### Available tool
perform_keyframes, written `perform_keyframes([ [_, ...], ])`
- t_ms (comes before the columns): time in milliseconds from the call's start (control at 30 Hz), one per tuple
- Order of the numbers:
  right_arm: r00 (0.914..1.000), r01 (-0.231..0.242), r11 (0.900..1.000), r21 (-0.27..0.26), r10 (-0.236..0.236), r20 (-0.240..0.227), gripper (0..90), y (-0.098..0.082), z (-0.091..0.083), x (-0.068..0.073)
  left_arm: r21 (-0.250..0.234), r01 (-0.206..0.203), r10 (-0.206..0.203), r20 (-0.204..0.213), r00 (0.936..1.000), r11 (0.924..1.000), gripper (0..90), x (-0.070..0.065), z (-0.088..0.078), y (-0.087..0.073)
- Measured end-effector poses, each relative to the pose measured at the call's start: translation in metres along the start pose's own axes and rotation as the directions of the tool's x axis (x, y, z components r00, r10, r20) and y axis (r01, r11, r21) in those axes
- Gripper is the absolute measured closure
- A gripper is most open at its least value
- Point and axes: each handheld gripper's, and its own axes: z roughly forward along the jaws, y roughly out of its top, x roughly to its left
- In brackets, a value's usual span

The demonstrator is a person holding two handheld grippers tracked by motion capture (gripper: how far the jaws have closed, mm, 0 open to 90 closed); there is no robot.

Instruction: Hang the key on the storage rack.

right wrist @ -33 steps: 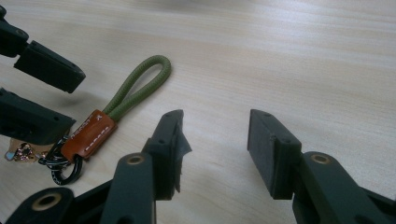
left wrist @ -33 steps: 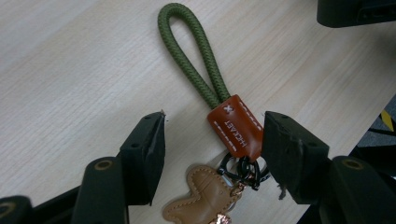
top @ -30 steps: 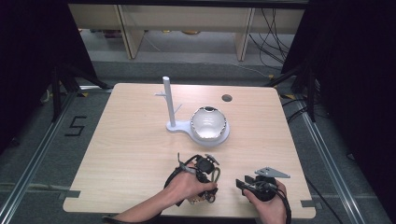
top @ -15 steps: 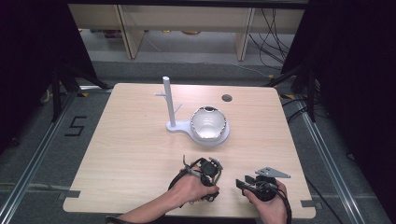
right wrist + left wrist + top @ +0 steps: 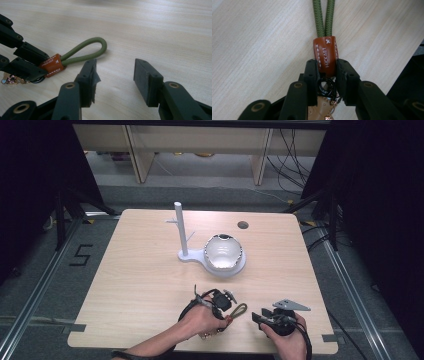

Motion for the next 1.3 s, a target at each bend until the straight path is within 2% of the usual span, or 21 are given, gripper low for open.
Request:
perform_keyframes([
  [33,0.9991,0.040,0.999,-0.010,-0.040,0.011,53.9,0.000,0.000,-0.003,-0.007,-0.005,0.005,0.004,1.0000,1.0000,71.8,0.000,0.000,-0.001],
  [133,1.0000,-0.001,1.000,0.006,0.001,0.007,53.9,0.000,-0.001,0.000,-0.015,-0.032,0.032,0.007,0.9994,0.9994,73.1,0.002,0.000,-0.002],
  [167,0.9987,0.046,0.999,-0.006,-0.046,0.021,53.9,0.001,-0.001,-0.004,-0.021,-0.046,0.046,0.003,0.9989,0.9987,73.8,0.001,-0.001,-0.003],
  [300,0.9999,-0.004,1.000,-0.002,0.004,0.013,53.8,0.000,-0.002,-0.002,-0.038,-0.080,0.080,-0.007,0.9968,0.9960,74.6,-0.001,-0.001,-0.005],
  [367,0.9992,0.030,0.999,-0.024,-0.029,0.026,53.8,0.001,-0.002,-0.006,-0.048,-0.094,0.094,-0.009,0.9956,0.9944,74.8,-0.001,-0.001,-0.007],
  [600,0.9999,0.010,0.998,-0.056,-0.009,0.015,53.9,0.000,-0.002,-0.010,-0.102,-0.120,0.120,-0.014,0.9927,0.9875,75.3,0.001,-0.002,-0.016],
  [700,0.9992,0.010,0.998,-0.062,-0.007,0.041,53.8,0.000,-0.004,-0.011,-0.176,-0.127,0.128,-0.003,0.9918,0.9763,75.3,0.004,-0.003,-0.024],
  [733,0.9985,-0.039,0.997,-0.063,0.041,0.037,53.7,0.000,-0.005,-0.008,-0.208,-0.111,0.114,0.002,0.9935,0.9719,75.4,0.004,-0.003,-0.027],
  [767,0.9986,-0.002,0.997,-0.075,0.006,0.052,53.7,0.000,-0.005,-0.011,-0.226,-0.108,0.112,0.006,0.9936,0.9681,75.4,0.004,-0.003,-0.029],
  [867,0.9980,-0.037,0.997,-0.074,0.040,0.048,53.7,-0.001,-0.005,-0.010,-0.243,-0.135,0.141,0.007,0.9900,0.9605,75.4,0.008,-0.007,-0.033],
  [967,0.9984,-0.006,0.996,-0.094,0.011,0.055,53.7,-0.001,-0.004,-0.015,-0.329,-0.150,0.160,0.005,0.9870,0.9323,75.4,0.015,-0.012,-0.044],
  [1000,0.9984,-0.006,0.996,-0.094,0.011,0.055,53.7,-0.001,-0.004,-0.015,-0.329,-0.150,0.160,0.005,0.9870,0.9323,75.4,0.015,-0.012,-0.044],
  [1033,0.9981,-0.041,0.993,-0.109,0.046,0.042,53.7,-0.003,-0.002,-0.013,-0.376,-0.127,0.139,0.005,0.9903,0.9178,75.4,0.018,-0.012,-0.049],
  [1067,0.9981,-0.034,0.993,-0.116,0.039,0.047,53.6,-0.004,-0.001,-0.015,-0.376,-0.127,0.139,0.005,0.9903,0.9178,75.4,0.018,-0.012,-0.049],
  [1100,0.9983,-0.041,0.994,-0.105,0.045,0.037,53.6,-0.004,-0.002,-0.015,-0.437,-0.103,0.123,0.016,0.9923,0.8934,75.4,0.021,-0.012,-0.054],
  [1133,0.9983,-0.041,0.994,-0.105,0.045,0.037,53.6,-0.004,-0.002,-0.015,-0.437,-0.103,0.123,0.016,0.9923,0.8934,75.4,0.021,-0.012,-0.054],
  [1167,0.9975,-0.052,0.993,-0.107,0.057,0.043,53.4,-0.004,-0.003,-0.015,-0.480,-0.087,0.108,0.018,0.9939,0.8731,75.5,0.023,-0.013,-0.058],
  [1200,0.9974,-0.049,0.993,-0.106,0.054,0.048,53.4,-0.004,-0.003,-0.015,-0.480,-0.087,0.108,0.018,0.9939,0.8731,75.5,0.023,-0.013,-0.058],
  [1233,0.9991,-0.014,0.992,-0.128,0.019,0.037,53.3,-0.004,-0.002,-0.019,-0.523,-0.083,0.106,0.014,0.9943,0.8483,75.4,0.025,-0.015,-0.062],
  [1267,0.9991,-0.014,0.992,-0.128,0.019,0.037,53.3,-0.004,-0.002,-0.019,-0.523,-0.083,0.106,0.014,0.9943,0.8483,75.5,0.025,-0.015,-0.062],
  [1300,0.9990,-0.009,0.991,-0.130,0.015,0.043,53.2,-0.005,-0.002,-0.020,-0.543,-0.066,0.093,0.023,0.9954,0.8372,75.5,0.026,-0.016,-0.064],
])
